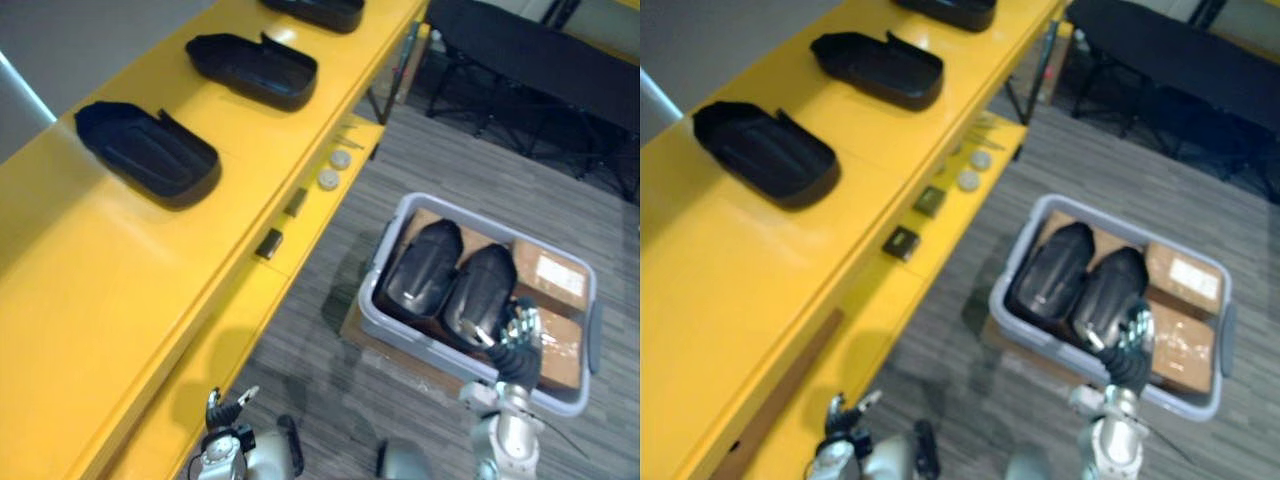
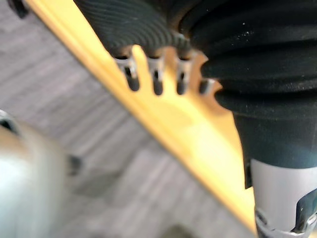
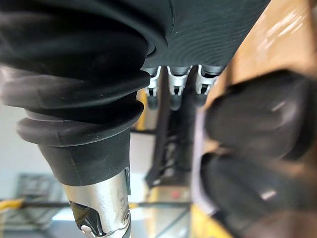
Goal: Walk over and take plastic housings, then place them on the shelf
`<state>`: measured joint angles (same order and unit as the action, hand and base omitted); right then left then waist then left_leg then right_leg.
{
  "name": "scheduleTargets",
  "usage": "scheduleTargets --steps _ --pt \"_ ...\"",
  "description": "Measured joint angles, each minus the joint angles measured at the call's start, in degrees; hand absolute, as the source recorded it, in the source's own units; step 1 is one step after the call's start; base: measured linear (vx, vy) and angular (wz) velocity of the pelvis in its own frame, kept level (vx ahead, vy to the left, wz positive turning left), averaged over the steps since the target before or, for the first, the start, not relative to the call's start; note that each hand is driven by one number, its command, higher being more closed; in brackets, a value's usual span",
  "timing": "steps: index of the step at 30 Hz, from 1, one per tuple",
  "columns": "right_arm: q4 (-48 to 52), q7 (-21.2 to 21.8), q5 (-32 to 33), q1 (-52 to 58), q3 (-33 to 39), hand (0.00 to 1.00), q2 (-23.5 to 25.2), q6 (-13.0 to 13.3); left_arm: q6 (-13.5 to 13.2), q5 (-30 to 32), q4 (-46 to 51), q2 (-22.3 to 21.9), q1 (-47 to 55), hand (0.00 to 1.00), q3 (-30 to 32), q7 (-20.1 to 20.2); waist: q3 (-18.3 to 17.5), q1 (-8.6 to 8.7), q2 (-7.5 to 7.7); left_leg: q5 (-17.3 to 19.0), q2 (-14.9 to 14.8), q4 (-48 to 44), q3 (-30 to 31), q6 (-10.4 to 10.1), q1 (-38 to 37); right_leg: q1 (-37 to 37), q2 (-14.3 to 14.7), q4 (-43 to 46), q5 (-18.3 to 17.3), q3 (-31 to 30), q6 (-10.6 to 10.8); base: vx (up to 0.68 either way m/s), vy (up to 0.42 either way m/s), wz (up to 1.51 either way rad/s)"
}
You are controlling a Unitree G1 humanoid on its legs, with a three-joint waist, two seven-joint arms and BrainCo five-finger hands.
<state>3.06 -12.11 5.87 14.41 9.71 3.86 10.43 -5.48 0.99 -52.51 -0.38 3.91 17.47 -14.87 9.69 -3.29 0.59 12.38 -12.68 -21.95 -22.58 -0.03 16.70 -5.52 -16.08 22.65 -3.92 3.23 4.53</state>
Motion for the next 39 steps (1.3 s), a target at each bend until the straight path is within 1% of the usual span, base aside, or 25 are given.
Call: scheduleTargets --steps 1,2,3,4,5,6,7,8,9,10,11,12,13,14,18,20,21,22,24,26,29,31,32,35,39 --pt "-1.4 0.0 0.0 -1.7 0.0 0.00 0.0 -0.2 0.0 -0.3 0.0 0.5 0.7 0.00 1.2 -0.1 0.0 -0.06 -0.13 -0.7 -1.8 -1.0 -1.0 -1.1 0.8 -0.6 -1.4 -2.0 0.6 1.9 1.0 -0.18 -0.386 -0.88" --pt "-3.2 0.2 0.0 -3.2 -0.2 0.00 0.1 -0.2 0.1 -0.4 -1.1 1.4 1.1 0.00 2.1 -0.1 -0.2 -0.33 0.06 -1.4 -3.7 -2.4 -2.7 -2.3 0.8 -1.4 -2.7 -5.0 2.0 5.0 3.2 -0.21 -0.519 -1.01" --pt "-4.5 0.7 -0.1 -4.1 -0.4 0.00 0.1 -0.3 0.1 -0.4 -1.7 2.0 2.1 0.00 2.6 -0.1 -0.5 -0.88 0.58 -1.8 -4.9 -3.4 -3.4 -3.0 0.8 -2.2 -3.0 -8.7 5.2 8.1 4.8 -0.16 -0.480 -0.87" --pt "-5.3 0.9 -0.1 -4.6 -0.6 0.00 0.2 -0.3 0.1 -0.5 -1.9 2.4 2.7 0.00 2.9 -0.1 -0.7 -1.09 1.28 -2.2 -5.3 -4.0 -3.5 -3.6 0.8 -2.7 -3.1 -11.0 8.6 10.0 4.8 -0.15 -0.646 -0.90" --pt "-7.2 1.0 -0.4 -5.3 -1.0 0.00 -0.9 -0.5 0.1 -0.8 -3.3 1.9 3.3 0.00 5.0 -0.1 -1.2 -1.39 1.39 -3.5 -6.7 -3.6 -4.3 -5.8 -0.1 -1.3 -1.7 -15.0 6.1 14.5 8.2 -0.08 -0.448 -0.88" --pt "-7.8 1.2 -1.6 -5.9 -1.1 0.00 -2.1 -0.8 0.0 -1.1 -3.7 0.7 3.9 0.00 6.0 -0.1 -1.5 -1.84 0.49 -4.2 -7.7 -2.2 -4.2 -6.9 -0.8 -0.5 0.2 -18.2 5.7 14.5 8.0 -0.11 -0.596 -1.04" --pt "-7.8 1.2 -2.6 -6.1 -1.1 0.00 -4.2 -0.9 0.1 -1.3 -4.2 -1.4 4.7 0.00 7.2 -0.2 -1.5 -1.99 -1.98 -5.2 -8.8 0.1 -1.2 -7.0 -0.9 -0.4 3.1 -20.9 6.2 13.6 7.0 -0.09 -0.326 -0.82" --pt "-8.1 1.0 -3.4 -5.5 0.6 0.00 -6.1 -1.4 -0.2 -2.8 -4.4 -2.8 5.8 0.00 6.9 -0.2 -1.3 -1.87 -3.55 -5.9 -7.4 3.5 2.8 -7.5 -2.3 -0.5 4.0 -20.7 6.0 12.9 6.0 -0.10 -0.357 -0.54" --pt "-8.2 0.9 -3.5 -4.8 1.8 0.00 -6.4 -1.7 -0.4 -3.5 -4.6 -2.9 6.5 0.00 6.5 -0.2 -1.4 -1.69 -3.87 -6.4 -6.1 5.1 5.3 -8.1 -3.2 -0.3 4.3 -20.6 5.8 12.9 5.6 -0.05 -0.163 -0.05" --pt "-8.0 0.7 -3.6 -3.4 4.1 0.00 -6.5 -1.8 -0.6 -4.8 -4.8 -2.6 7.4 0.00 5.9 -0.2 -1.5 -0.40 -4.03 -7.5 -4.3 7.7 8.6 -8.0 -4.1 0.6 4.6 -20.5 5.2 14.2 5.0 -0.01 -0.159 0.32" --pt "-7.6 0.1 -4.0 -2.2 6.8 0.00 -6.5 -1.8 -0.6 -5.2 -5.0 -2.3 7.6 0.00 5.2 -0.2 -1.5 0.22 -3.93 -9.1 -4.0 9.6 10.4 -8.3 -4.7 0.9 4.9 -20.3 4.7 15.4 4.9 -0.02 -0.142 0.43" --pt "-7.6 -0.5 -4.0 -2.0 8.2 0.00 -6.6 -1.8 -0.6 -5.2 -5.0 -2.1 7.8 0.00 4.6 -0.4 -1.5 0.48 -3.93 -9.4 -3.9 10.3 10.8 -8.7 -4.6 0.9 5.0 -20.2 4.6 15.8 4.9 -0.06 -0.065 0.42" --pt "-7.6 -1.5 -3.9 -1.9 11.0 0.00 -6.5 -1.9 -0.6 -5.1 -5.0 -1.7 7.8 0.00 3.7 -0.4 -1.5 0.72 -3.87 -10.1 -3.5 11.6 11.1 -9.8 -4.5 0.8 4.8 -20.2 4.6 16.7 4.9 -0.09 0.009 0.35" --pt "-7.7 -2.8 -3.8 -2.1 13.2 0.00 -6.5 -1.9 -0.6 -5.0 -5.0 -1.0 7.7 0.00 2.6 -0.3 -1.1 0.82 -3.27 -10.8 -2.4 12.6 11.4 -10.4 -4.5 0.8 4.1 -20.3 4.7 17.2 5.3 -0.09 0.042 0.32" --pt "-10.8 -5.1 -1.8 -5.7 15.8 0.00 -6.2 -2.1 -0.6 -4.9 -4.9 0.9 7.6 0.00 -0.5 -0.1 0.2 1.05 -1.40 -11.5 0.8 13.3 13.0 -9.7 -3.2 1.1 1.3 -21.5 6.1 18.3 6.8 -0.08 0.105 0.29" --pt "-15.6 -6.8 -0.3 -12.0 17.3 0.00 -6.9 -3.1 -0.6 -4.8 -4.4 2.2 6.7 0.00 -2.4 -0.1 1.7 0.80 0.07 -11.5 2.0 11.5 14.3 -9.2 -0.1 0.3 0.5 -22.5 7.5 19.5 7.0 -0.08 0.110 0.39" --pt "-17.6 -7.1 0.4 -14.9 17.4 0.00 -7.5 -3.3 -0.6 -4.6 -3.9 2.4 6.6 0.00 -2.7 0.0 2.8 0.65 0.36 -11.3 2.2 10.6 14.7 -8.9 1.0 0.1 0.3 -22.6 7.7 19.9 7.1 -0.07 0.085 0.24" --pt "-19.1 -7.8 0.8 -17.7 17.4 0.00 -8.5 -3.6 -0.6 -4.5 -3.7 2.5 6.4 0.00 -3.0 0.0 3.7 0.57 0.40 -11.1 2.4 9.4 15.6 -8.7 2.5 -0.5 0.2 -22.6 8.1 20.2 7.2 -0.08 0.074 0.23" --pt "-21.9 -8.7 2.0 -23.0 17.3 0.00 -11.0 -3.8 -0.6 -4.5 -3.0 2.8 5.4 0.00 -3.3 0.0 5.7 -0.43 0.07 -10.7 2.7 7.6 16.2 -8.3 4.8 -1.5 0.1 -22.6 8.8 20.5 7.1 -0.08 0.078 0.15" --pt "-27.1 -9.6 3.0 -29.8 17.3 0.00 -14.6 -4.3 -0.7 -5.0 -1.8 3.3 5.0 0.00 -5.1 0.0 7.6 -1.61 -0.17 -10.6 3.0 6.4 17.0 -8.1 7.3 -2.7 0.1 -23.4 9.7 20.8 7.3 -0.06 0.052 0.09" --pt "-33.3 -10.6 4.7 -36.9 17.3 0.00 -18.9 -4.8 -0.7 -5.5 -0.3 3.3 4.6 0.00 -5.7 0.0 9.6 -2.34 -0.20 -10.6 3.4 5.5 18.0 -8.1 9.9 -4.1 0.0 -23.4 10.1 21.7 7.2 -0.04 0.040 0.15" --pt "-36.0 -10.7 5.4 -40.5 17.1 0.00 -21.1 -5.0 -0.8 -5.9 -0.1 3.7 4.4 0.00 -6.6 -0.1 10.6 -2.34 -0.13 -10.7 3.6 5.3 18.8 -7.9 11.3 -4.8 0.0 -23.5 10.4 22.0 7.1 -0.02 0.038 0.16" --pt "-38.5 -10.7 5.7 -43.4 17.0 0.00 -22.7 -5.7 -1.0 -7.2 0.5 4.0 4.5 0.00 -7.1 -0.1 11.9 -2.45 0.13 -10.7 3.7 5.2 19.0 -7.9 11.5 -4.8 0.0 -23.5 10.4 22.0 7.1 -0.01 0.036 0.13" --pt "-40.5 -11.1 5.8 -47.6 16.0 0.00 -23.9 -5.9 -1.6 -7.5 1.4 4.3 4.4 0.00 -7.5 -0.1 13.9 -2.52 0.58 -10.7 3.7 5.4 19.1 -7.9 11.7 -5.1 0.0 -23.3 10.4 22.0 7.1 0.00 0.009 0.02" --pt "-40.7 -11.6 5.8 -50.2 12.4 0.00 -24.2 -6.6 -1.7 -8.0 1.8 4.3 3.7 0.00 -7.6 -0.1 14.8 -2.88 0.77 -10.7 3.8 5.4 19.2 -7.9 13.2 -6.5 0.0 -23.2 10.7 22.0 6.8 -0.01 0.027 0.01"
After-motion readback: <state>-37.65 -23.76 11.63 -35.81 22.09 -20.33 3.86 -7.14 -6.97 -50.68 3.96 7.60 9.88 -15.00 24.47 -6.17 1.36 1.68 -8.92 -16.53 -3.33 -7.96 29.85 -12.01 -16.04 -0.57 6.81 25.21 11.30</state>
